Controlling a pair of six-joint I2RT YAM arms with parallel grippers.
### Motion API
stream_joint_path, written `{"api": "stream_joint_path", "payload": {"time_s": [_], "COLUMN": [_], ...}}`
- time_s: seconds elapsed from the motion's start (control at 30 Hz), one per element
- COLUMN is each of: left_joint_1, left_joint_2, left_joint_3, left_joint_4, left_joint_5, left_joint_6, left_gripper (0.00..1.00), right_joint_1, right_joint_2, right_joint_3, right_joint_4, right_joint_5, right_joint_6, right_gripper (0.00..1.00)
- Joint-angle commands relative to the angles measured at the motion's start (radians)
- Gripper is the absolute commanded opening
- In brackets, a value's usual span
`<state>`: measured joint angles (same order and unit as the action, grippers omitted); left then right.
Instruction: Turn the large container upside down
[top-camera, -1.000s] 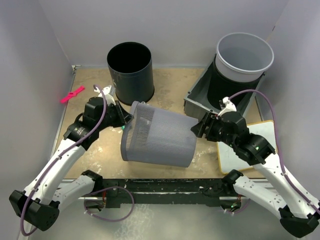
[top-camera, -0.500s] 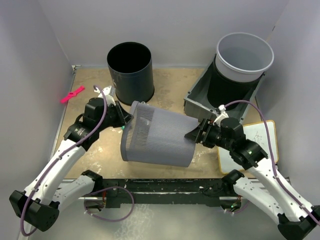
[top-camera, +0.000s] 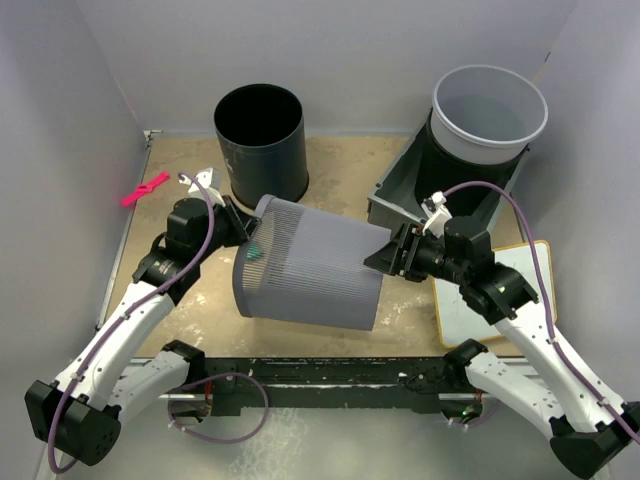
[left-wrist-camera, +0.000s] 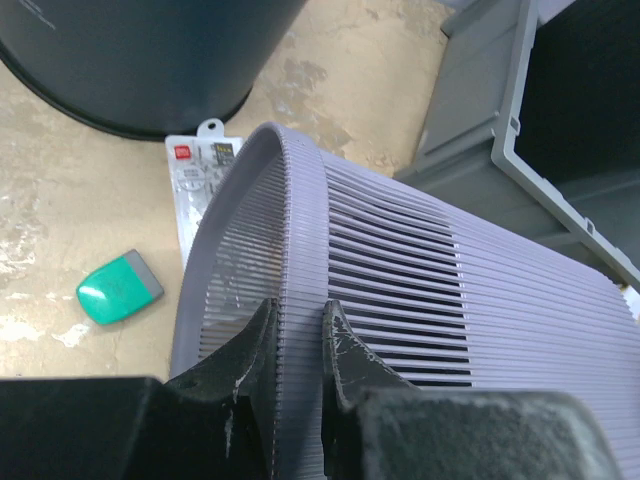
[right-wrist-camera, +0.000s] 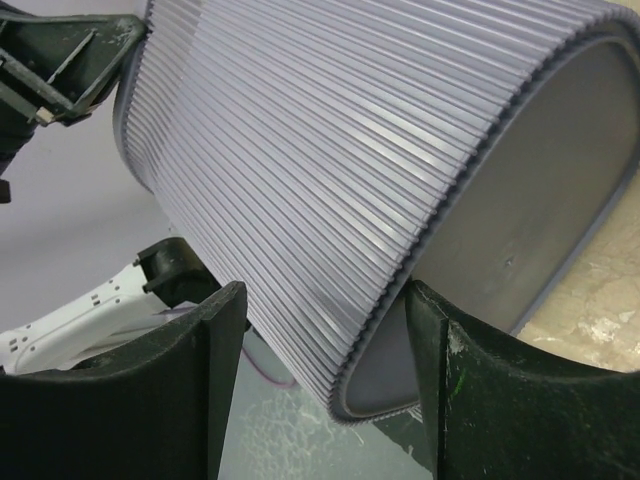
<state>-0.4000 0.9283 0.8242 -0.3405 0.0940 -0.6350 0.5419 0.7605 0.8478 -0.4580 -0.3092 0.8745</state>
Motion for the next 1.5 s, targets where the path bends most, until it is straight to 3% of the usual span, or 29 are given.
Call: {"api": "stream_joint_path", "payload": {"time_s": [0.0,0.43,0.8,1.0,1.1,1.2,1.47], "left_joint_1": [-0.04,-0.054,-0.07,-0.073,-0.072,-0.072,-0.072], "left_joint_2": [0.059,0.052,0.05,0.065,0.071,0.086,0.148], "left_joint_3": [-0.084,-0.151,-0.23,-0.198,-0.162,-0.102,0.132], "left_joint_4": [-0.117,-0.023,0.047,0.027,0.002,-0.04,-0.226], "left_joint_5": [0.121,0.161,0.176,0.135,0.107,0.074,-0.005], "left_joint_6": [-0.047,-0.116,-0.163,-0.149,-0.141,-0.12,-0.028], "left_gripper": [0.0,0.0,0.0,0.0,0.01,0.09,0.25], "right_joint_1": [0.033,0.033,0.033,0.033,0.033,0.033,0.033], "right_joint_2": [0.03,0.136,0.196,0.214,0.227,0.244,0.237], "right_joint_3": [0.155,0.357,0.259,0.198,0.227,0.291,0.591], "right_joint_4": [0.333,0.263,0.417,0.442,0.36,0.208,-0.308], "right_joint_5": [-0.289,-0.307,-0.34,-0.345,-0.327,-0.309,0.039], "right_joint_6": [0.015,-0.127,-0.083,-0.073,-0.115,-0.194,-0.564], "right_gripper": [0.64,0.64,0.64,0.65,0.66,0.66,0.71]}}
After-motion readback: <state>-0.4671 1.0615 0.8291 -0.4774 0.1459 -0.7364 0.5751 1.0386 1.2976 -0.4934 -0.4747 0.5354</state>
